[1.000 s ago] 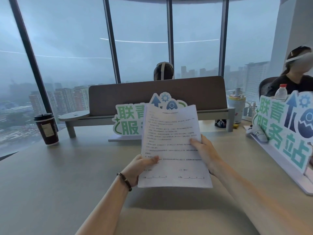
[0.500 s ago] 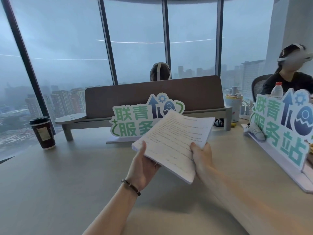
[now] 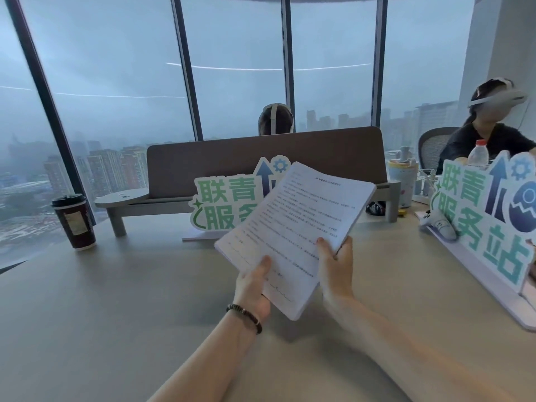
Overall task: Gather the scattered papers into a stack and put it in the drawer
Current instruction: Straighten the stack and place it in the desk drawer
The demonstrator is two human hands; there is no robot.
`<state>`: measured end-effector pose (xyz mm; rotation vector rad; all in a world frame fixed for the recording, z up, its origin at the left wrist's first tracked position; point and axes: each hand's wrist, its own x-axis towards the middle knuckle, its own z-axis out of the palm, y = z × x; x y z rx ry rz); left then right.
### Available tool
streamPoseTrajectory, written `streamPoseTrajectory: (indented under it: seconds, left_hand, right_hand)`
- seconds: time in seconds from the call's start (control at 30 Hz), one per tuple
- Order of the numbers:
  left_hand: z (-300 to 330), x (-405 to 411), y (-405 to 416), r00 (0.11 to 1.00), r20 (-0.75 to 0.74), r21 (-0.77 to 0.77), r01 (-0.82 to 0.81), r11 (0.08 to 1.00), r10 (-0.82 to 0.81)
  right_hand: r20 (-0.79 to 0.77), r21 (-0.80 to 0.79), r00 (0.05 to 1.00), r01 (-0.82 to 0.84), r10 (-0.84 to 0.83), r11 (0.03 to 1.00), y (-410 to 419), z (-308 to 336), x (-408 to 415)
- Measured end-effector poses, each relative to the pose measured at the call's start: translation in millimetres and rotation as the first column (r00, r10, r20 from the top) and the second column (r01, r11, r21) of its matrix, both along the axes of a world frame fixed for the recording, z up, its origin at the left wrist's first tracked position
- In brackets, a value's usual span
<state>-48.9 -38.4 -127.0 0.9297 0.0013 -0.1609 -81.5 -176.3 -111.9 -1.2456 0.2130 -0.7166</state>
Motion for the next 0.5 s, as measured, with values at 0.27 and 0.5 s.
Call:
streamPoseTrajectory:
  seconds: [0.27, 0.5]
  left_hand:
    - [27.6, 17.9, 50.6, 0.933, 0.291, 0.378, -0.316, 0.870, 0.212]
    - [28.0, 25.8, 56.4, 0.899, 0.379, 0.519, -0.403, 0.754, 0.220]
  right_hand:
    - [-0.003, -0.004, 0.999, -0.053, 0.053, 0.999, -74.4, 18.0, 7.4]
    - [-0.253, -0.448, 0.962, -0.215, 0.107, 0.868, -83.4, 7.0, 12.6]
